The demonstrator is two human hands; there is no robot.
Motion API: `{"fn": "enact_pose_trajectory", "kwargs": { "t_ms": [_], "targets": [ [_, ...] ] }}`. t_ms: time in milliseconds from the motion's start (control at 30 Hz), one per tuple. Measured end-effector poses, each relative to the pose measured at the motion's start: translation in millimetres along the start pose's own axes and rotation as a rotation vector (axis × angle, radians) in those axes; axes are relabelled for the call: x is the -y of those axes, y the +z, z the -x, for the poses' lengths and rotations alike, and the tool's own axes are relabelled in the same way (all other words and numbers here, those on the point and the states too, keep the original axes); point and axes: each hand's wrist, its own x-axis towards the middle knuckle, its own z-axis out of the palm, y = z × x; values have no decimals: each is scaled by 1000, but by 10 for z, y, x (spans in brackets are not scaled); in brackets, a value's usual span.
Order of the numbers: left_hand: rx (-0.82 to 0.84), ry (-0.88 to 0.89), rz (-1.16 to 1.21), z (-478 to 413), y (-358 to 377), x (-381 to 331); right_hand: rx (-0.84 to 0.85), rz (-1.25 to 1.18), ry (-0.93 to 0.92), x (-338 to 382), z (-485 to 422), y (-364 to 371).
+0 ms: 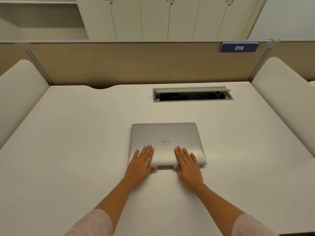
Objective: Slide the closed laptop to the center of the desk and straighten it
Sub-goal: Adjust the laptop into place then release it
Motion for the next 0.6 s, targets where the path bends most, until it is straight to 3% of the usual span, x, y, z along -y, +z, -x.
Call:
{"fn": "enact_pose_trajectory", "kwargs": {
  "t_ms": [167,600],
  "targets": [
    [-38,-44,6,143,130,-142,-10,23,35,91,79,32],
    [21,74,39,737,372,-360,70,26,-32,318,543,165]
  ]
}}
